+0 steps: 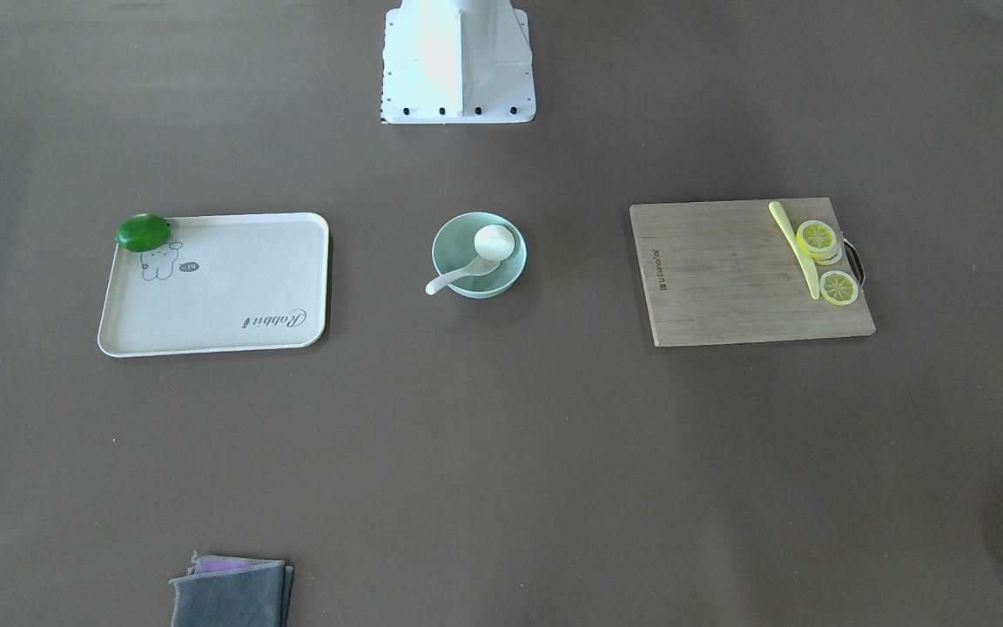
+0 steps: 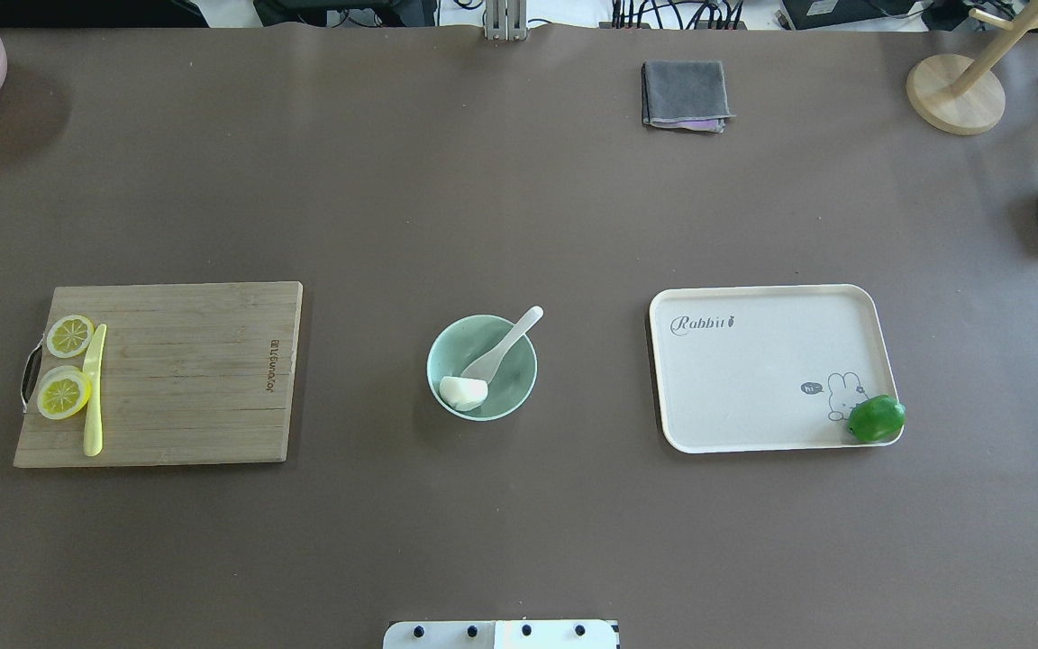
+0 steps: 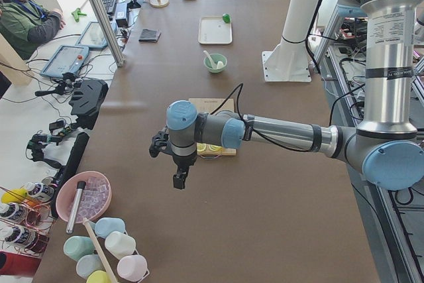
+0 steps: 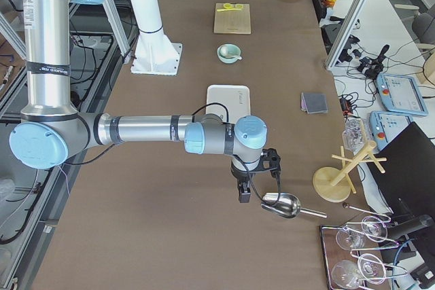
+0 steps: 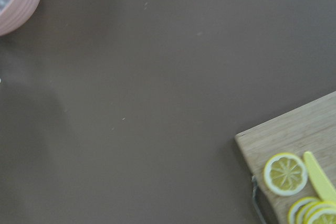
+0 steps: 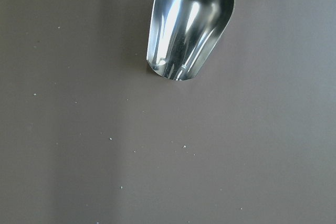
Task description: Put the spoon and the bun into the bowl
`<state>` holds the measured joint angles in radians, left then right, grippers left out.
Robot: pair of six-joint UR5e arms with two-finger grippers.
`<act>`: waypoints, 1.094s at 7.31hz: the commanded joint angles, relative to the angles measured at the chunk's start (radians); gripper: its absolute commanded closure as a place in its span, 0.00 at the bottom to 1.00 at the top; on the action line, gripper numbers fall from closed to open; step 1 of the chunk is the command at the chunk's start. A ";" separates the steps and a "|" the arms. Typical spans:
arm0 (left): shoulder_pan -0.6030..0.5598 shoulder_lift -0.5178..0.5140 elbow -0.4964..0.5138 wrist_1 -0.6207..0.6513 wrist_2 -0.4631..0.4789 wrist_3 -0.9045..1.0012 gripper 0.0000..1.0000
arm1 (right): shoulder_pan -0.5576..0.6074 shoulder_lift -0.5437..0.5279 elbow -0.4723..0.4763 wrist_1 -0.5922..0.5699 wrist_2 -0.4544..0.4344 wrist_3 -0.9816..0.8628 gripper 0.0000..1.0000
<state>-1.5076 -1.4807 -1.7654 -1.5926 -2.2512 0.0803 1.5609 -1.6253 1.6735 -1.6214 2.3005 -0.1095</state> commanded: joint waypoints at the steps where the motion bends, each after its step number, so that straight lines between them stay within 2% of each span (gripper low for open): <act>1: -0.022 0.043 -0.012 -0.007 -0.007 0.001 0.02 | -0.001 -0.016 -0.006 0.000 0.048 -0.001 0.00; 4: -0.019 0.048 -0.051 -0.010 -0.005 0.010 0.02 | -0.001 -0.018 -0.006 0.000 0.048 -0.003 0.00; 8: -0.019 0.051 -0.046 -0.021 -0.005 0.012 0.02 | -0.002 -0.018 -0.006 0.000 0.053 -0.004 0.00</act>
<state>-1.5264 -1.4312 -1.8119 -1.6126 -2.2555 0.0912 1.5590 -1.6433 1.6675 -1.6214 2.3513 -0.1129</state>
